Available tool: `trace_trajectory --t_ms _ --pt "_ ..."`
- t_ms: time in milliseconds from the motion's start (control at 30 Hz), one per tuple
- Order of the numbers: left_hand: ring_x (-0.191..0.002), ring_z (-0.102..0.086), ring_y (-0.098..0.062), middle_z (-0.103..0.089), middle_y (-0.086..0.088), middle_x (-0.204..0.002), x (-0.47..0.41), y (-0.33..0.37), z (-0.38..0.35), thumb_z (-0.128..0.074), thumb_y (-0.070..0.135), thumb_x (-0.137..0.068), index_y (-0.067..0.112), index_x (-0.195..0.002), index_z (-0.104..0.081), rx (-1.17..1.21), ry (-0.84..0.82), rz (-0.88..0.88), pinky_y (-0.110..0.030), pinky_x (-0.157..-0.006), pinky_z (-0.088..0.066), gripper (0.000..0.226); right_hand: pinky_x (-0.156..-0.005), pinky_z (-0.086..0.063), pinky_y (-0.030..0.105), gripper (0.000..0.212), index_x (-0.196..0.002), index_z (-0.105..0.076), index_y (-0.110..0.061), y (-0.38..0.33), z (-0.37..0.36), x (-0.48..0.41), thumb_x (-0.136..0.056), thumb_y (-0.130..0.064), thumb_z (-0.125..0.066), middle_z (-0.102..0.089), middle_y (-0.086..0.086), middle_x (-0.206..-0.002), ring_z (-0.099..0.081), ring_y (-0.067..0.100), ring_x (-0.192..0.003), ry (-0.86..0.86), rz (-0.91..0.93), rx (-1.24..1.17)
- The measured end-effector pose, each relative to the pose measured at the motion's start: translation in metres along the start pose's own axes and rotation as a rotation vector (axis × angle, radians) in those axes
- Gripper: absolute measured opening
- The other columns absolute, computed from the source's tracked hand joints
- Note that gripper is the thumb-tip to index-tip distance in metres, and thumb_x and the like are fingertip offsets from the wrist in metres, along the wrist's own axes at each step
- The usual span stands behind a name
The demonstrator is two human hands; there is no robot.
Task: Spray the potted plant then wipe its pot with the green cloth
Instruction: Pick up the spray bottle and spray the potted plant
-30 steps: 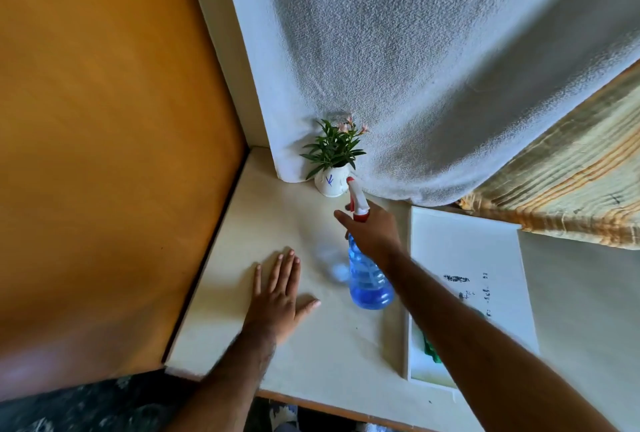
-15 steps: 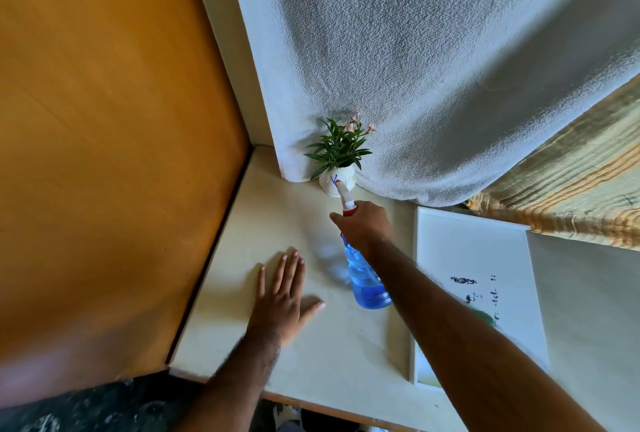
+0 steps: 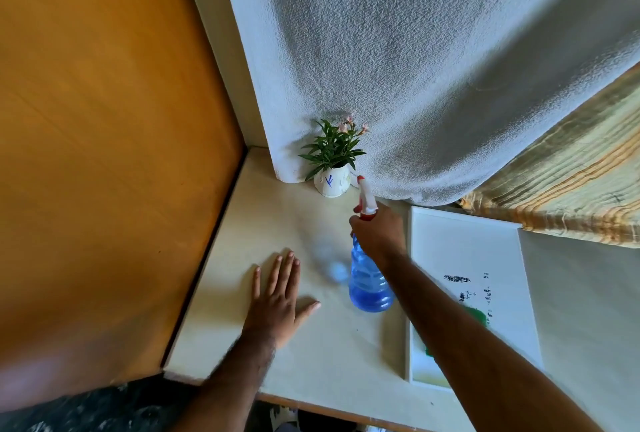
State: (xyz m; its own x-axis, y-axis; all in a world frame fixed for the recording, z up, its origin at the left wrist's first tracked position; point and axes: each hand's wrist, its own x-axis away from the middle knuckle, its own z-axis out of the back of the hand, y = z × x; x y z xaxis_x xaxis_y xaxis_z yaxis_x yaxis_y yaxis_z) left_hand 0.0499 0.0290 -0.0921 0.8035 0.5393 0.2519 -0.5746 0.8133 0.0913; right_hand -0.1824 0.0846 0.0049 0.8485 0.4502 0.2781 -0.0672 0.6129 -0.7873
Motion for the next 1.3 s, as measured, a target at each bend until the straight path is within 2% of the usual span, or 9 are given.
trace_trajectory --t_ms 267,367,467,567,700,900,1067,1200,1300 --pt "-0.148 -0.050 -0.035 -0.048 -0.016 -0.163 0.000 0.000 -0.005 -0.036 0.074 -0.089 0.003 -0.153 -0.049 0.024 0.034 -0.006 -0.063 -0.120 -0.029 0.097 -0.054 -0.050 0.013 0.018 -0.090 -0.075 -0.019 -0.016 0.089 -0.002 -0.075 -0.013 -0.067 -0.074 -0.013 -0.061 -0.067 -0.002 -0.053 0.336 0.282 -0.409" --pt "-0.147 -0.051 -0.035 -0.048 -0.016 -0.163 -0.001 -0.001 -0.007 -0.038 0.074 -0.089 0.003 -0.153 -0.049 0.025 0.043 -0.009 -0.064 -0.119 -0.033 0.096 -0.062 -0.055 0.018 0.025 -0.098 -0.074 -0.022 -0.006 0.120 -0.019 -0.076 -0.012 -0.066 -0.075 -0.007 -0.070 -0.071 0.003 -0.062 0.454 0.347 -0.383" --pt "-0.150 -0.047 -0.034 -0.044 -0.015 -0.165 -0.003 -0.002 -0.011 -0.037 0.075 -0.090 0.004 -0.156 -0.045 0.018 0.037 -0.011 -0.065 -0.119 -0.032 0.097 -0.073 -0.063 0.039 0.030 -0.100 -0.072 -0.038 0.017 0.142 -0.035 -0.079 -0.016 -0.067 -0.076 0.007 -0.077 -0.076 0.020 -0.071 0.506 0.340 -0.346" --pt "-0.152 -0.044 -0.034 -0.041 -0.015 -0.167 -0.004 -0.003 -0.013 -0.035 0.076 -0.091 0.005 -0.158 -0.041 0.017 0.018 -0.009 -0.066 -0.119 -0.038 0.098 -0.078 -0.062 0.051 0.030 -0.103 -0.068 -0.043 0.046 0.153 -0.050 -0.082 -0.021 -0.067 -0.076 -0.001 -0.083 -0.076 0.025 -0.076 0.510 0.340 -0.269" --pt "-0.152 -0.044 -0.034 -0.041 -0.015 -0.167 -0.005 -0.002 -0.014 -0.028 0.078 -0.093 0.005 -0.158 -0.040 0.013 0.014 -0.008 -0.066 -0.121 -0.037 0.099 -0.074 -0.059 0.035 0.027 -0.107 -0.066 -0.044 0.073 0.152 -0.060 -0.085 -0.029 -0.072 -0.065 -0.021 -0.070 -0.064 0.003 -0.067 0.497 0.370 -0.231" --pt "-0.154 -0.039 -0.036 -0.036 -0.016 -0.169 -0.005 -0.002 -0.011 -0.030 0.077 -0.090 0.004 -0.160 -0.036 -0.006 0.009 -0.031 -0.062 -0.123 -0.018 0.101 -0.067 -0.048 0.012 0.028 -0.111 -0.066 -0.029 0.091 0.139 -0.062 -0.088 -0.036 -0.079 -0.061 -0.015 -0.062 -0.058 -0.002 -0.058 0.442 0.408 -0.283" --pt "-0.155 -0.038 -0.036 -0.034 -0.016 -0.170 -0.004 -0.003 -0.011 -0.025 0.079 -0.091 0.005 -0.161 -0.033 -0.011 -0.017 -0.021 -0.065 -0.125 -0.024 0.101 -0.066 -0.052 0.020 0.041 -0.114 -0.067 -0.029 0.092 0.138 -0.066 -0.080 -0.045 -0.083 -0.070 -0.012 -0.075 -0.063 0.003 -0.062 0.382 0.358 -0.236" --pt "-0.154 -0.039 -0.036 -0.036 -0.016 -0.169 -0.005 -0.003 -0.011 -0.009 0.081 -0.095 0.005 -0.161 -0.033 -0.006 -0.028 -0.012 -0.066 -0.124 -0.029 0.104 -0.079 -0.055 0.022 0.058 -0.119 -0.060 -0.041 0.093 0.144 -0.056 -0.070 -0.045 -0.092 -0.071 -0.004 -0.085 -0.067 0.007 -0.079 0.324 0.347 -0.210" --pt "-0.152 -0.044 -0.037 -0.039 -0.017 -0.168 -0.005 -0.003 -0.010 -0.018 0.080 -0.095 0.004 -0.159 -0.038 0.012 -0.026 -0.012 -0.069 -0.119 -0.037 0.101 -0.091 -0.049 0.023 0.076 -0.131 -0.050 -0.042 0.105 0.147 -0.030 -0.068 -0.049 -0.092 -0.066 -0.007 -0.111 -0.063 0.005 -0.104 0.307 0.289 -0.184"
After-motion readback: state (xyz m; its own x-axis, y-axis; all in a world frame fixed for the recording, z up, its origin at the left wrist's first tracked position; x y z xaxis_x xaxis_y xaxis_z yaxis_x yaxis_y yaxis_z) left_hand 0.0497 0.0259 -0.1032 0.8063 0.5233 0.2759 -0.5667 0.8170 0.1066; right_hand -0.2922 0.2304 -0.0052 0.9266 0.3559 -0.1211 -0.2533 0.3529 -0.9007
